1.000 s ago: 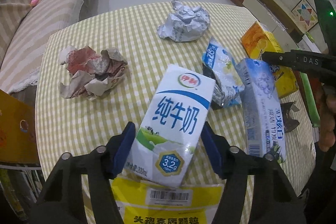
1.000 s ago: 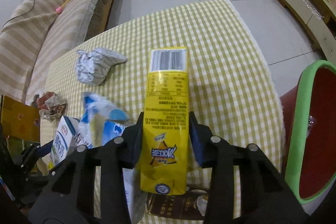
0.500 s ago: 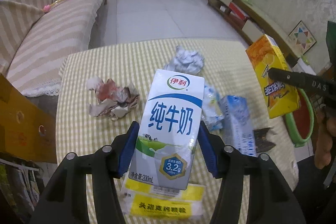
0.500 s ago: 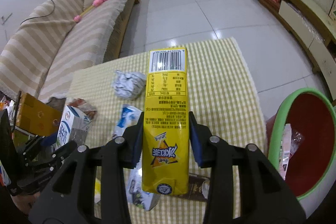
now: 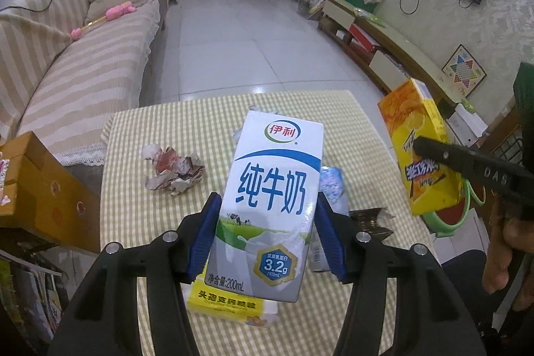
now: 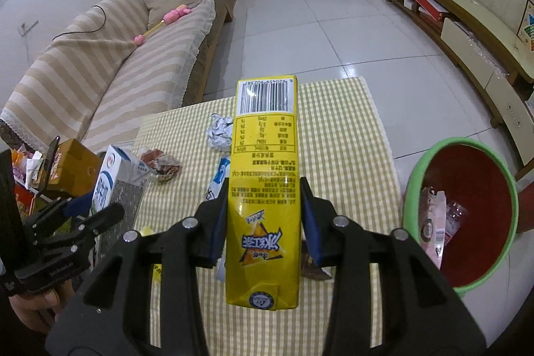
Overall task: Collect trash
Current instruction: 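Carry the milk carton and yellow juice box over the bin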
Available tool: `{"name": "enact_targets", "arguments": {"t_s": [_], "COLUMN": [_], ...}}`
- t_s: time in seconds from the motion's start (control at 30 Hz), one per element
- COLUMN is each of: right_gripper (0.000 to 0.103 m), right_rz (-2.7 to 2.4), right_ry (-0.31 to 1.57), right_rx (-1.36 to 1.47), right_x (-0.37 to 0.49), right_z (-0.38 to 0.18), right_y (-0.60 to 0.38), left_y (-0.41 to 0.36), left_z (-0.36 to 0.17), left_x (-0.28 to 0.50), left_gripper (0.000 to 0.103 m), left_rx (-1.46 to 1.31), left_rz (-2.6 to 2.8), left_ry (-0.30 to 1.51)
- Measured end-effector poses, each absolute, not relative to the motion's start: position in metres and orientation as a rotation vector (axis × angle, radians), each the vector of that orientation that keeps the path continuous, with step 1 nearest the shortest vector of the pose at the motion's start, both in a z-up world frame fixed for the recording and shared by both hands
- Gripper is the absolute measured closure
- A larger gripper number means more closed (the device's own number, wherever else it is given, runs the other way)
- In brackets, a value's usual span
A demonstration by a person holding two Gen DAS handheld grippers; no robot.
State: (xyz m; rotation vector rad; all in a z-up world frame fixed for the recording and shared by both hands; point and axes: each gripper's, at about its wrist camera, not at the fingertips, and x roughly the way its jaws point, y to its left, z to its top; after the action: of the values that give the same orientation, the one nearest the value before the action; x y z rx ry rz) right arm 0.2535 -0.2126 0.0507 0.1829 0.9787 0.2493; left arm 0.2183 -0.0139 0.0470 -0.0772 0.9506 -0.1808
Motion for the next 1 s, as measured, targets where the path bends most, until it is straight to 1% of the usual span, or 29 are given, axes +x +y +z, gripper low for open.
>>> {"name": "enact_targets", "arguments": {"t_s": [0.5,1.0], "right_gripper": [0.065,0.065], "right_rz": [0.225,0.115], "right_ry": [0.935,0.903], "right_rx": [0.221,0.301], "right_x": [0.214,0.201], "right_z": [0.066,0.068], "right_y": [-0.258,-0.342], "left_y": [-0.061,-0.144], "left_z": [0.085,0.091], "left_x": [0.198,0.215], "left_gripper": [0.05,0.05], "left_rx": [-0.073,-0.055], "left_rz": [-0.221,-0.346], "left_ry": [0.895,0.891]}}
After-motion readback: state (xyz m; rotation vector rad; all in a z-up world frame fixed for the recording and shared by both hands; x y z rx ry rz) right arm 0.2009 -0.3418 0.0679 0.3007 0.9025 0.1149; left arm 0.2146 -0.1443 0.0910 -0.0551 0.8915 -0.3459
